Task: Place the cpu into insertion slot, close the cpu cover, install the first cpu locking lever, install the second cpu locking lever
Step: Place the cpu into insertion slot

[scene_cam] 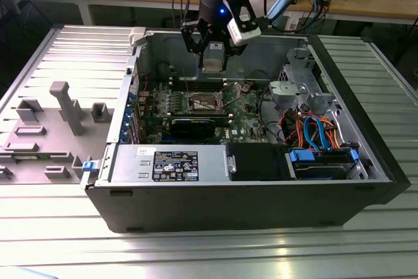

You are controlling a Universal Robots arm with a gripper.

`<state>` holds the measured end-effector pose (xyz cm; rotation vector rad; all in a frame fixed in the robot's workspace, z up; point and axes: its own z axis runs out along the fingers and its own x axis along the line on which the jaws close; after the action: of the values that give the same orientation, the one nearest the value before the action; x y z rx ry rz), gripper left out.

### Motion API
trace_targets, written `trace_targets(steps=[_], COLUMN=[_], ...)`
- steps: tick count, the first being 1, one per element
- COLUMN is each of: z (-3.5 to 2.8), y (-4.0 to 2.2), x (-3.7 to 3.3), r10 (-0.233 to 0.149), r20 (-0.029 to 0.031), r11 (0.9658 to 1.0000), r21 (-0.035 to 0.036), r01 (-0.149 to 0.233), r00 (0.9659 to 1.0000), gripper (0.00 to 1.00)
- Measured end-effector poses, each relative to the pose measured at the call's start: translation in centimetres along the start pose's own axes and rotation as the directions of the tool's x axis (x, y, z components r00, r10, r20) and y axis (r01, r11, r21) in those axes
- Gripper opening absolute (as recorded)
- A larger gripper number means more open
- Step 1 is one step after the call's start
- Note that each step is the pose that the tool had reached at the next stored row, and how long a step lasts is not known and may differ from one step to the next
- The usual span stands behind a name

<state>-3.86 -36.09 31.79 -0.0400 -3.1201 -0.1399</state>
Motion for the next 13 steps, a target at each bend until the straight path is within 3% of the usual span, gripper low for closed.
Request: trace_targets(steps=[13], z=[0.41], y=[-0.04], x=[-0.01], r10=[0.0], r20=[-0.0001], r11=[1.0], r21=[0.0032], r01=[0.0], r00=[1.0], gripper=[0.55])
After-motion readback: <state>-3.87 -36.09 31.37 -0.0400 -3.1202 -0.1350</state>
